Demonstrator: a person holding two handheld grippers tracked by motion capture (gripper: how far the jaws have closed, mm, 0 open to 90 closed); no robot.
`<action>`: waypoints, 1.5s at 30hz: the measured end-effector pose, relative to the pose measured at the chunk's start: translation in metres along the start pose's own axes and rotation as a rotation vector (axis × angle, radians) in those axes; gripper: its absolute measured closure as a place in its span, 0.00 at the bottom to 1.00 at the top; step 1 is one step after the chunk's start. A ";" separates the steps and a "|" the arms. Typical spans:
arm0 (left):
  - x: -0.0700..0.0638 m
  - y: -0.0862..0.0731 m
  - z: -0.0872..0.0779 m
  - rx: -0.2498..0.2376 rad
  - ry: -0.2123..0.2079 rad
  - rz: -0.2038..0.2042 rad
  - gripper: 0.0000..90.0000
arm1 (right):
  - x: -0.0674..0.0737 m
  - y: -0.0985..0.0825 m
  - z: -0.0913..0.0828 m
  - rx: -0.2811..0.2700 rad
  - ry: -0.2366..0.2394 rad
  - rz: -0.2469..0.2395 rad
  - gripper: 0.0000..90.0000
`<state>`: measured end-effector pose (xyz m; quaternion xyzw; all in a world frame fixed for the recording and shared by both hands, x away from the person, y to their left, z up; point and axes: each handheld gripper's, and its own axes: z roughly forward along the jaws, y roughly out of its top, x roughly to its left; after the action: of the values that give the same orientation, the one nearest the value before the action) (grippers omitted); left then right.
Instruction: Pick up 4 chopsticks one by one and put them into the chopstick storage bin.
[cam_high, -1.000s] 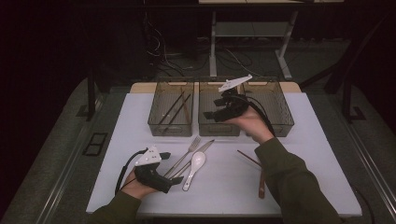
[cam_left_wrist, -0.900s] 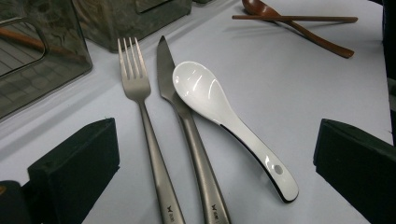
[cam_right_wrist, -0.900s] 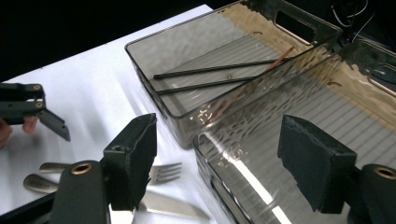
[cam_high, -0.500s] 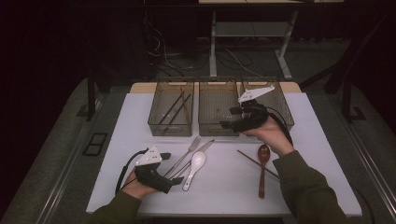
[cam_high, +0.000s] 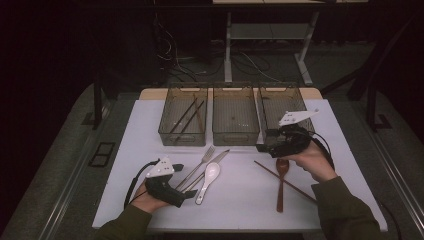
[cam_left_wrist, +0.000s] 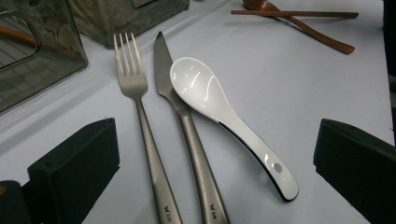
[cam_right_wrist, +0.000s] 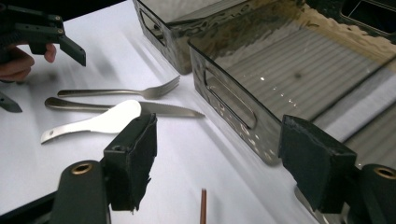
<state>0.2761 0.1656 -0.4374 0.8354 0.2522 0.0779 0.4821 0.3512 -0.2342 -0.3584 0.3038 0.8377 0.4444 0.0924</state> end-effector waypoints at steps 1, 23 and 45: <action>0.000 0.000 0.000 -0.001 -0.001 0.001 0.00 | -0.001 -0.003 -0.003 0.000 -0.002 0.001 0.31; -0.001 0.000 0.000 0.003 -0.002 0.009 0.00 | -0.003 -0.074 -0.047 0.058 -0.022 0.053 0.35; -0.001 0.000 -0.001 0.008 0.001 0.013 0.00 | 0.005 -0.120 -0.051 0.288 -0.046 0.037 0.61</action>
<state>0.2755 0.1655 -0.4367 0.8387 0.2476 0.0805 0.4783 0.2746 -0.3170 -0.4242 0.3395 0.8846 0.3142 0.0589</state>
